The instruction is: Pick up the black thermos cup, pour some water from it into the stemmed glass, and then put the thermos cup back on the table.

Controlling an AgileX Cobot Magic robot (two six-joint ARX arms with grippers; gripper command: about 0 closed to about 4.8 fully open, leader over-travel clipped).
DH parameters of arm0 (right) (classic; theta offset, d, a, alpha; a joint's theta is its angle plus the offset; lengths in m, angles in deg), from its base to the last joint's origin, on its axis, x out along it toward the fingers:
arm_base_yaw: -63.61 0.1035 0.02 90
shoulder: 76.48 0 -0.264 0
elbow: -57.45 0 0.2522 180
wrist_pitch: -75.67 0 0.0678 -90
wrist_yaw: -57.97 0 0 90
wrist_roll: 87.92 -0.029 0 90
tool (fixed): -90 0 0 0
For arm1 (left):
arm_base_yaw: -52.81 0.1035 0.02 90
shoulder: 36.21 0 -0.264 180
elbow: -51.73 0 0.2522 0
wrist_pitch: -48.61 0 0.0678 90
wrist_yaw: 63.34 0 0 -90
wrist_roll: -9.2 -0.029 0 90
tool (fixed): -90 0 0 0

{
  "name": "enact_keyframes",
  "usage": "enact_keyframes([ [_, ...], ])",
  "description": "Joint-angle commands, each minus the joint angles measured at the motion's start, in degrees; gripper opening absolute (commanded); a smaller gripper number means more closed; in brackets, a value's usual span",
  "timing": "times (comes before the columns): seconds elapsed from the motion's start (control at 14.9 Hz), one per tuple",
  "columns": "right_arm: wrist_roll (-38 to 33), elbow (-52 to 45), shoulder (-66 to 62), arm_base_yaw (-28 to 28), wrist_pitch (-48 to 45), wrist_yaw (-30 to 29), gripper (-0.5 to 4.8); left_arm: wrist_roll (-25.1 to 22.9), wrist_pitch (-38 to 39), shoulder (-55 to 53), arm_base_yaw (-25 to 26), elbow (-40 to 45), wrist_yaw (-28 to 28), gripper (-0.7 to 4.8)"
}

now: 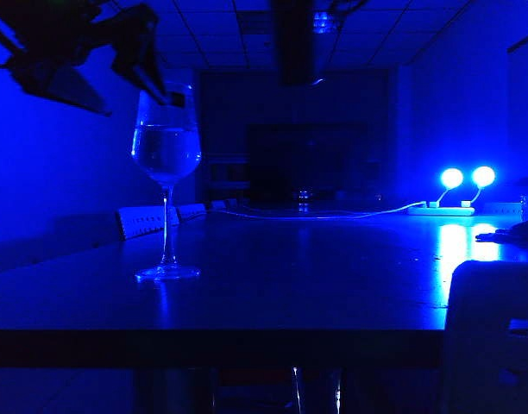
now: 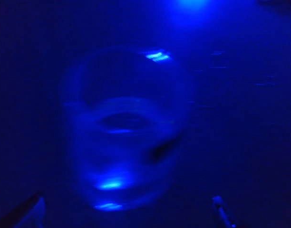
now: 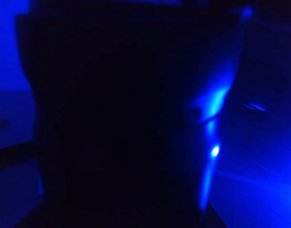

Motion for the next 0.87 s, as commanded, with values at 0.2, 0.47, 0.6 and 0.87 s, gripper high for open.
enact_keyframes([
  [0.2, -2.3, -8.8, 9.9, -3.3, -3.4, 5.6, 2.21, 0.2, -4.2, 0.2, -3.6, -0.3, -1.1, 4.79],
  [0.47, -5.2, -22.3, 16.7, -6.3, -3.3, 5.6, 2.21, 0.2, -4.6, 0.1, -4.7, -0.3, -1.2, 4.79],
  [0.6, -6.3, -27.0, 17.4, -6.7, -3.3, 5.5, 2.21, -0.1, -6.2, 0.1, -5.1, -0.3, -2.9, 4.79],
  [0.87, -9.1, -30.9, 16.5, -7.8, -4.9, 4.9, 2.2, -0.1, -8.0, -0.3, -5.4, -0.3, -3.7, 4.79],
])
